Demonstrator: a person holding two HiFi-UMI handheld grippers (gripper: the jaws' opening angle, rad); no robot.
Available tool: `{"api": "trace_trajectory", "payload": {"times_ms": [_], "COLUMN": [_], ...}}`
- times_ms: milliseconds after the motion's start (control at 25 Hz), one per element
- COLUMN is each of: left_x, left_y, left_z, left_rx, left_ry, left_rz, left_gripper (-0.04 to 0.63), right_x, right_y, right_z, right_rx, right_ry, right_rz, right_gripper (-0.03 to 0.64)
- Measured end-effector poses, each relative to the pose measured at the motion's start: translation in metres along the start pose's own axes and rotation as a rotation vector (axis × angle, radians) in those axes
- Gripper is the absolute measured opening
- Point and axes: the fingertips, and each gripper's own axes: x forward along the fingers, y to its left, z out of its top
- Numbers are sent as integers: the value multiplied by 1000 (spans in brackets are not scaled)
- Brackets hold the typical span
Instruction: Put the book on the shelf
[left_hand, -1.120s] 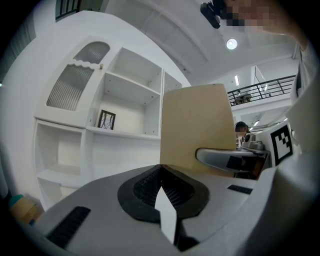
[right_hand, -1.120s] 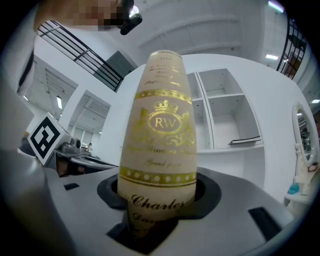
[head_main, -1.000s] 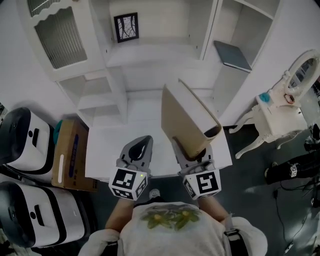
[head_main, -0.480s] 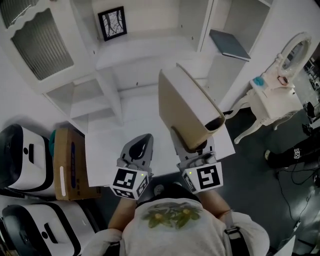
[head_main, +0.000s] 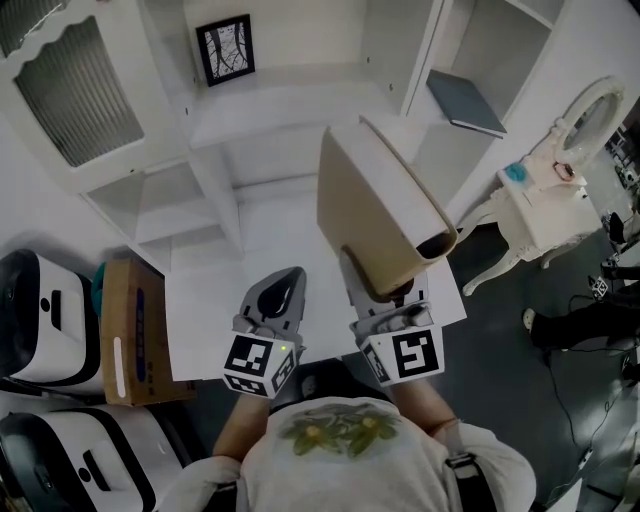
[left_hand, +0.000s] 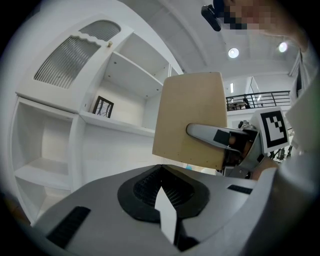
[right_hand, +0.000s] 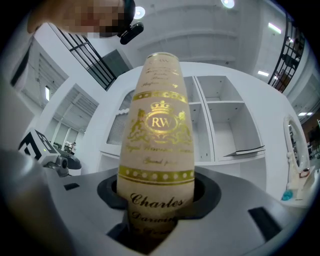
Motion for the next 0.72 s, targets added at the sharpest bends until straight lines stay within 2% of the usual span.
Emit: {"api": "trace_trajectory", "payload": {"times_ms": [720], "left_x": [39], "left_y": [31], "left_z": [37], "left_rx": [64], "left_ry": [-29], "left_rz": [45], "left_gripper": [28], "right_x": [65], "right_y": [-32], "right_z": [23], "right_rx": [16], "right_ry": [-101], "right_rz": [17], "right_gripper": [238]}}
